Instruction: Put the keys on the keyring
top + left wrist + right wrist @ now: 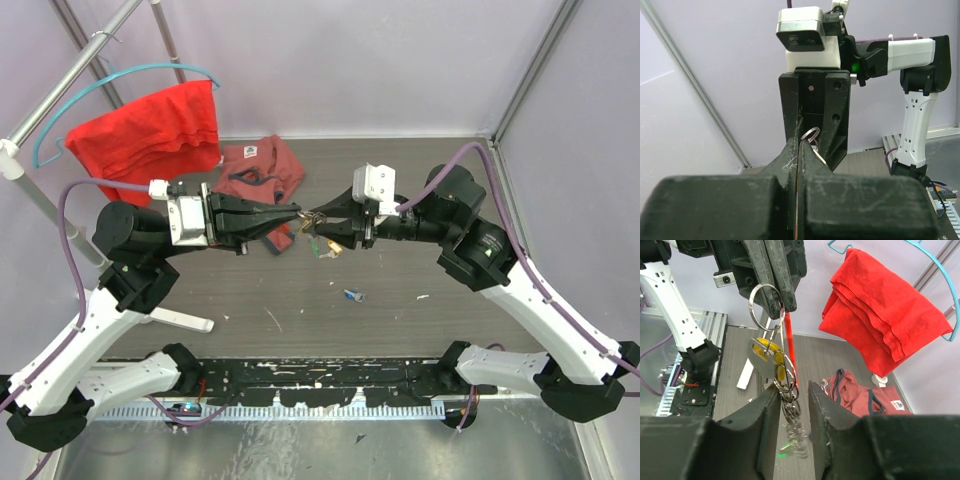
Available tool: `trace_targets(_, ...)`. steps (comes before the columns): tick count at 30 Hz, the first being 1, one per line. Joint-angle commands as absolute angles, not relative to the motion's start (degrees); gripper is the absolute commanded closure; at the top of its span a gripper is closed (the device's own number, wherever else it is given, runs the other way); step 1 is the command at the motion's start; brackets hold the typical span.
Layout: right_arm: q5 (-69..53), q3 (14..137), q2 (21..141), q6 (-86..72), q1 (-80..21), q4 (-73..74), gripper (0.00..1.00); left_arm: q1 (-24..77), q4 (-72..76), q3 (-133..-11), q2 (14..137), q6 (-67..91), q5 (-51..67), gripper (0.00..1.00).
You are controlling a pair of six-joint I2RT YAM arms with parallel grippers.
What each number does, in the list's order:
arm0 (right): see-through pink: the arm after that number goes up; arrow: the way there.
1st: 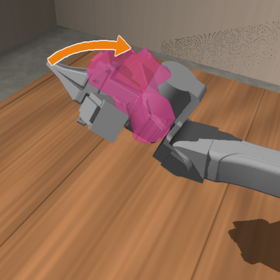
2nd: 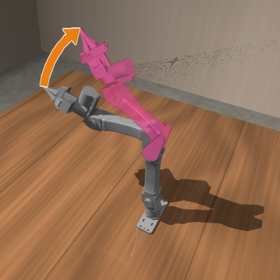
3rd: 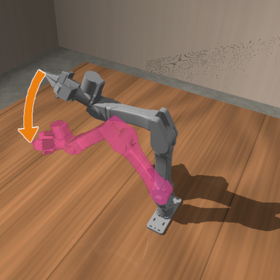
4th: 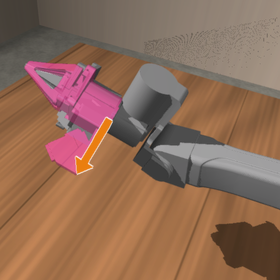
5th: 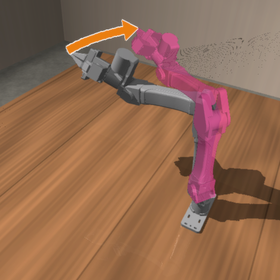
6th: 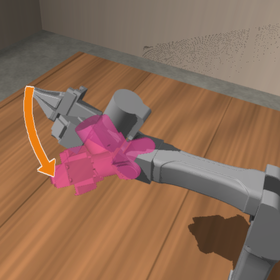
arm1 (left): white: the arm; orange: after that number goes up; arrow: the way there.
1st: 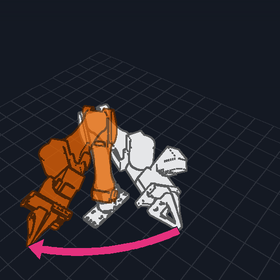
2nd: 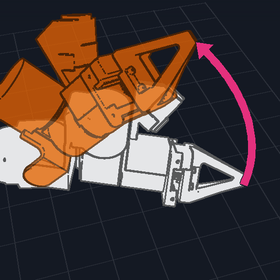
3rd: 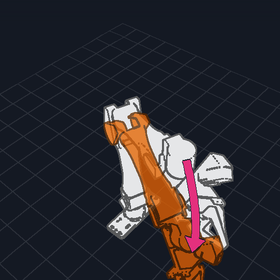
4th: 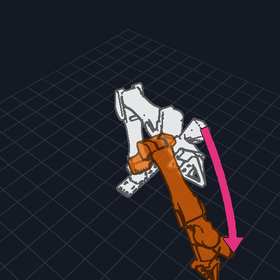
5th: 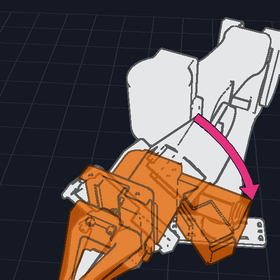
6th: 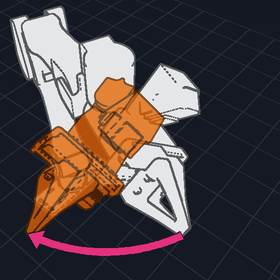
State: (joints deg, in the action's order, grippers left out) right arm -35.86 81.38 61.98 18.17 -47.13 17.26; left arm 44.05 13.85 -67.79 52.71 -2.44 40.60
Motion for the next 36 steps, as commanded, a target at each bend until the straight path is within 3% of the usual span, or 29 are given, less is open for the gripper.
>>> trace_targets(1,-33.9,81.4,62.1,17.1,-47.2,13.7,0.72,44.3,16.5,-67.2,51.8,-2.2,40.2,1.00)
trace_targets(4,-30.2,82.2,61.5,19.3,-47.2,15.7,0.98,44.3,16.8,-66.7,51.2,-2.0,40.1,1.00)
trace_targets(5,-27.4,82.6,61.0,20.4,-47.2,17.1,0.99,44.3,16.8,-66.6,51.0,-2.1,40.1,1.00)
trace_targets(8,-16.4,84.1,59.3,24.9,-47.2,19.8,0.99,44.3,16.0,-65.9,49.9,-2.6,39.5,0.92)
trace_targets(11,-6.1,85.1,58.0,33.1,-47.2,21.4,0.99,44.2,15.0,-65.1,48.5,-3.3,38.4,0.68)
trace_targets(15,1.8,86.0,57.8,42.3,-47.2,22.5,0.99,44.3,13.8,-64.4,47.1,-4.3,36.1,0.52)
trace_targets(27,-5.1,87.5,58.6,44.7,-47.2,24.4,0.99,44.3,8.6,-67.1,50.2,-5.4,31.5,0.34)
trace_targets(36,21.3,104.7,73.6,37.5,-47.2,48.2,0.99,44.2,9.0,-65.6,51.8,-3.5,17.5,0.26)
